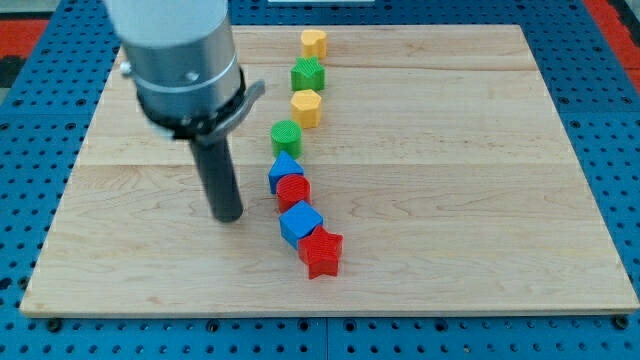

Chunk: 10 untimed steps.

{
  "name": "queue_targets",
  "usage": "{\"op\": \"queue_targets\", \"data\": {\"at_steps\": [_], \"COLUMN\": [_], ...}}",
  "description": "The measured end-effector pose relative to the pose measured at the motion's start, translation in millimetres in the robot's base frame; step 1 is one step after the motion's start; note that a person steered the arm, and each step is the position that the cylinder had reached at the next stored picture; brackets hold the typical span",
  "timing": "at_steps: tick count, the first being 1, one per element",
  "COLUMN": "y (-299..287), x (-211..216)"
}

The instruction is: Place the red star bottom left to the blue cube

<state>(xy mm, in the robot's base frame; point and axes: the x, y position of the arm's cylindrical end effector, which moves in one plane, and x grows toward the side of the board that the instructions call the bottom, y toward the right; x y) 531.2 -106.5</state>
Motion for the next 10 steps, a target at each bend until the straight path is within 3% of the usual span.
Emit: {"op": "queue_targets", "data": {"at_steps": [1, 2, 4, 5, 6, 7, 8, 10], "y": [30, 79, 186, 151, 96, 87, 162, 143], "x": [60, 87, 40, 20, 37, 61, 87, 88]}}
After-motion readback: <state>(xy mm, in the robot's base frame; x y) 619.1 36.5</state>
